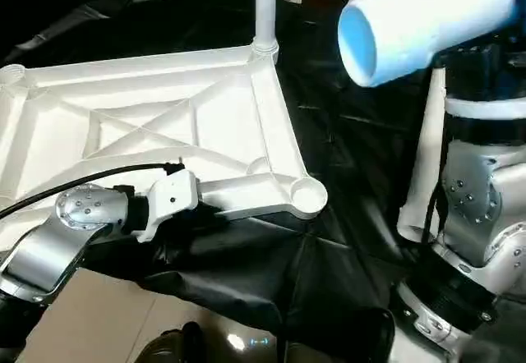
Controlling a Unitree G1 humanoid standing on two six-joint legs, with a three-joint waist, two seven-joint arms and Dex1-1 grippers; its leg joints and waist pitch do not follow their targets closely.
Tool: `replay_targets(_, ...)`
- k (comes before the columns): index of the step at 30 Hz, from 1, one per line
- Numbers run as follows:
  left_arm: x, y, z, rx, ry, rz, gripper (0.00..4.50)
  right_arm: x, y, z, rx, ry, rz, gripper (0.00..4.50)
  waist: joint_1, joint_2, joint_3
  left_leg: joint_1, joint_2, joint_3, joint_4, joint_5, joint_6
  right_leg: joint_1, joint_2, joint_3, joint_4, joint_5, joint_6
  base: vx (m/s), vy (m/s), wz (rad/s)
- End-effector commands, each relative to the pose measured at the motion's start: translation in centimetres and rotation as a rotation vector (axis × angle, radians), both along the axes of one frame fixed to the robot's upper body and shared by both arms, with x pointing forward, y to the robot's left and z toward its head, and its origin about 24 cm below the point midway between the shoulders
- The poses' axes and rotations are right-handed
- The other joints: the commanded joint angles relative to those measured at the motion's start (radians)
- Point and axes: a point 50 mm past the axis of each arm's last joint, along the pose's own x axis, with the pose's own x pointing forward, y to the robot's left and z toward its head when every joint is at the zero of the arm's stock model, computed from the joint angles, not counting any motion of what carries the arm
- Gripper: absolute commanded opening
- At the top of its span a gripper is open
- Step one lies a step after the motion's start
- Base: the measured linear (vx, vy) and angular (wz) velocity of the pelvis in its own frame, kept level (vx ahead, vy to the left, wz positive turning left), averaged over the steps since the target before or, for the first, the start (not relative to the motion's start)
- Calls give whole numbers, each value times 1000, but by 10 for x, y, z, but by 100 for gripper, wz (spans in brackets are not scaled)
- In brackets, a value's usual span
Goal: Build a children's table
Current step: Insert table leg to table base
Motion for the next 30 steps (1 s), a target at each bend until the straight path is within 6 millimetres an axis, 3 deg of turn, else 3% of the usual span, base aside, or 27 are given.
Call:
replay_targets(1, -7, 4, -25, 12, 111, 36, 0, -11, 3, 8, -23, -98, 9, 180, 2, -24, -47, 12, 6, 0, -60, -134, 65, 54, -12, 15, -64, -237, -132, 0, 0, 0)
replay_targets(7, -9, 3, -25, 14, 113, 37, 0, -17, 11, 11, -41, -193, 61, 180, 3, -23, -43, 12, 6, -1, -63, -135, 66, 54, -16, 16, -67, -254, -133, 0, 0, 0)
replay_targets(21, -8, 3, -25, 21, 113, 37, 0, -17, 14, 9, -85, -182, 74, 180, 4, -21, -42, 13, 5, -2, -67, -125, 55, 54, -16, 17, -69, -262, -128, 0, 0, 0)
replay_targets(27, -8, 3, -25, 22, 114, 36, 0, -12, 12, 2, -135, -92, 58, 180, 5, -23, -43, 12, 5, -1, -67, -128, 47, 55, -17, 17, -71, -262, -126, 0, 0, 0)
replay_targets(29, -7, 3, -25, 20, 108, 37, 0, 4, 8, -13, -278, 150, -24, 180, 8, -21, -42, 14, 6, -2, -68, -127, 39, 56, -17, 17, -73, -271, -118, 0, 0, 0)
replay_targets(30, -7, 3, -25, 20, 108, 37, 0, 4, 8, -13, -278, 150, -24, 180, 8, -22, -44, 13, 4, -1, -66, -117, 26, 58, -13, 16, -71, -251, -119, 0, 0, 0)
